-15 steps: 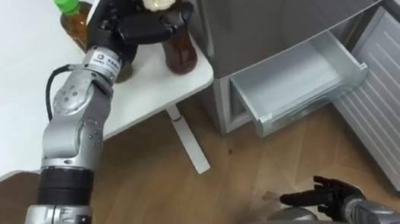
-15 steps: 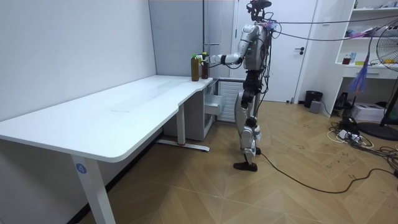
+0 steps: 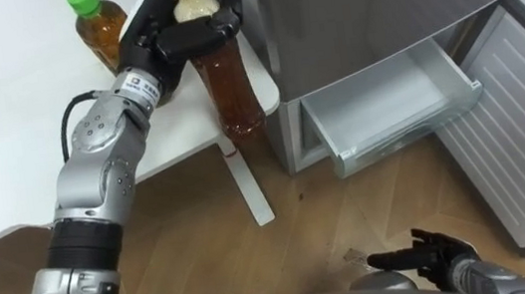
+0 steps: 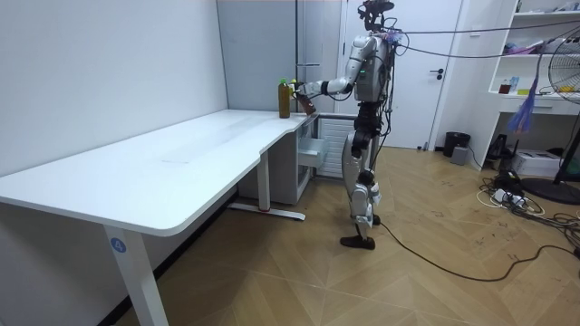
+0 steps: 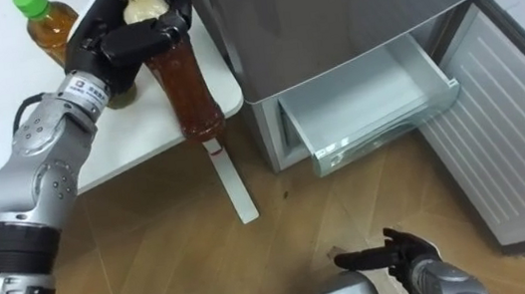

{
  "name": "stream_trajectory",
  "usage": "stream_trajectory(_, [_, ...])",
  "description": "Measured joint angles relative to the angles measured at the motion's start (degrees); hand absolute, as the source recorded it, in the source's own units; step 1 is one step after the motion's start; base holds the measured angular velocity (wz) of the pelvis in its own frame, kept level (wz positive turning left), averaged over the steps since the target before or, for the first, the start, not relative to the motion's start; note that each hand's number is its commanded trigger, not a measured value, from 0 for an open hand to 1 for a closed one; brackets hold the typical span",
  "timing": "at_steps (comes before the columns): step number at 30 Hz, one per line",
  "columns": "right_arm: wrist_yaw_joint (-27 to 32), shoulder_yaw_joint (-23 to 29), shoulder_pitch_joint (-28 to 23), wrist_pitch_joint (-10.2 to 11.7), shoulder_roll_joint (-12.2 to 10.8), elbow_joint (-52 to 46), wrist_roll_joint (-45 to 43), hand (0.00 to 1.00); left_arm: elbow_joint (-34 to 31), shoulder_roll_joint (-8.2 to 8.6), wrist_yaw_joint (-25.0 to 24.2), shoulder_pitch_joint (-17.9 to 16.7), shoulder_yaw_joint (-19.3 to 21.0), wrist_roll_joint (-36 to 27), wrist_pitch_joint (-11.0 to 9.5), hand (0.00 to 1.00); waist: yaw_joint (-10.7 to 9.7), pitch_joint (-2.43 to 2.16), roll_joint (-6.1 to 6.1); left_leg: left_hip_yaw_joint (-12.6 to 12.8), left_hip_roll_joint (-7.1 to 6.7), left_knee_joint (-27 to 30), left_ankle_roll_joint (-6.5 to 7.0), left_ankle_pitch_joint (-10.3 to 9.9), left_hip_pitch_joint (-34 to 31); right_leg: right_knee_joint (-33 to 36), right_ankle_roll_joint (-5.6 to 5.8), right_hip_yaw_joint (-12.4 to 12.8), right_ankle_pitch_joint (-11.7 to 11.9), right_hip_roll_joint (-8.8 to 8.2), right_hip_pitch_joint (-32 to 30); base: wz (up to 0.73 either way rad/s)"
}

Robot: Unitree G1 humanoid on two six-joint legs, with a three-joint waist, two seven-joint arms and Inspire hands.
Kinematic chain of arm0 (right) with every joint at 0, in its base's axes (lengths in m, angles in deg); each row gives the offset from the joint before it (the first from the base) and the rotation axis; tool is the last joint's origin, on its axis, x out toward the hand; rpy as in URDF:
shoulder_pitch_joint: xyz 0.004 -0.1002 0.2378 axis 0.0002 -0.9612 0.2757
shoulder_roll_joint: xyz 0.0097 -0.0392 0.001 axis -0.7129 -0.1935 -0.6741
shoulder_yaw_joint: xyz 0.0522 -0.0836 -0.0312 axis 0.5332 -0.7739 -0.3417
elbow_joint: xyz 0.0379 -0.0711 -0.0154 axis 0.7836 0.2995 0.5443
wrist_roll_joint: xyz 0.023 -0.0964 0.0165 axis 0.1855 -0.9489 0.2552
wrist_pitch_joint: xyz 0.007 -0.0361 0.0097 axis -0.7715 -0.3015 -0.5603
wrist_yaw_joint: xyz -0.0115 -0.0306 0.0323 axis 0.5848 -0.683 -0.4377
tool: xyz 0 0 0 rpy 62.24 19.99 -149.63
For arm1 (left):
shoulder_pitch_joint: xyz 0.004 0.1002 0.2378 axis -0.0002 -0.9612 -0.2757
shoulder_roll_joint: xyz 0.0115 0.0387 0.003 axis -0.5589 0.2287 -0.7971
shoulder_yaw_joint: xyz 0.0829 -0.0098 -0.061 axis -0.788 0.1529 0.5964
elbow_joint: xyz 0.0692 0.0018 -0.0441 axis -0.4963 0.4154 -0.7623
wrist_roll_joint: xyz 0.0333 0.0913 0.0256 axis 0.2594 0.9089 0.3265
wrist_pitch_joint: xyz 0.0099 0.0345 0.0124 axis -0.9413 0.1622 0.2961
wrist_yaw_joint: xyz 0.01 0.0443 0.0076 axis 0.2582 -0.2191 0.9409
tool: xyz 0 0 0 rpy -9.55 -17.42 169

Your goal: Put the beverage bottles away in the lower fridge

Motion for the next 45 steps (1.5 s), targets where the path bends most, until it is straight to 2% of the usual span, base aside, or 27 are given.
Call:
stream_trajectory(14, [0.0, 0.2, 0.0, 0.0, 0.0, -0.2, -0.2, 0.00, 0.0, 0.07, -0.3, 0.0, 0.0, 2.1, 0.2, 1.00, 0.0, -0.03, 0.04, -0.1, 0.02, 0.3, 0.00, 0.0, -0.3, 0.4, -0.02, -0.1, 0.0, 0.00, 0.0, 0.00])
stream_trajectory(22, [0.1, 0.1, 2.0, 0.0, 0.3, 2.6, -0.2, 0.00, -0.6, 0.25, -1.0, 0.0, 0.0, 4.0, 0.2, 1.00, 0.2, -0.07, 0.06, -0.1, 0.05, 0.5, 0.01, 0.0, -0.1, 1.0, -0.02, -0.1, 0.0, 0.00, 0.0, 0.00])
stream_trajectory(26, [0.1, -0.5, 2.6, 0.0, 0.3, 3.6, -0.2, 0.00, -1.7, 0.24, -0.9, -0.2, 0.0, 4.6, 0.2, 1.00, 0.5, -0.25, -0.17, -0.1, 0.07, 0.5, 0.02, 0.0, 0.0, 1.1, -0.03, -0.2, 0.0, 0.00, 0.2, 0.00])
stream_trajectory(30, [0.1, -1.2, 2.7, 0.0, 0.3, 4.0, 0.0, 0.00, -4.6, 0.36, -0.8, -1.8, 0.0, 4.5, 0.2, 1.00, 0.6, -0.34, -0.72, -0.2, 0.07, 0.5, 0.02, 0.0, 0.9, 0.9, -0.02, -0.5, 0.0, 0.00, 0.9, 0.00])
stream_trajectory(35, [1.2, -2.7, 2.9, 0.0, 0.0, 4.0, 0.0, 0.00, -7.6, 1.27, -0.7, -3.1, -0.1, 4.4, 0.2, 1.00, 0.8, -0.36, -1.46, -0.6, 0.07, 0.6, 0.02, 0.0, 1.0, 0.9, -0.02, -1.1, 0.0, 0.00, 1.1, 0.04])
stream_trajectory(37, [1.3, -2.7, 2.8, 0.0, -0.1, 4.1, 0.0, 0.00, -8.6, 1.84, -0.5, -3.3, -0.1, 3.9, 0.2, 1.00, 1.6, -0.62, -1.84, -0.8, 0.07, 0.8, 0.02, 0.0, 0.7, 1.0, -0.02, -1.2, 0.0, 0.00, 1.2, 0.02])
stream_trajectory(40, [2.1, -3.1, 2.3, 0.0, -0.4, 4.0, 0.5, 0.00, -12.1, 2.49, 0.2, -5.0, -0.1, 2.0, 0.2, 1.00, 2.2, -0.74, -2.33, -1.4, 0.10, 1.0, 0.01, 0.0, 0.5, 0.9, -0.02, -1.9, 0.0, -0.01, 1.1, 0.08])
stream_trajectory(45, [3.0, -4.9, 1.9, 0.0, -0.4, 3.5, 0.5, 0.00, -13.6, 2.77, 0.1, -7.5, -0.9, 0.7, 0.2, 1.00, 3.8, -0.74, -2.50, -1.5, 0.14, 1.1, 0.01, 0.0, 0.5, 0.9, -0.02, -2.3, 0.0, -0.01, 1.3, 0.02])
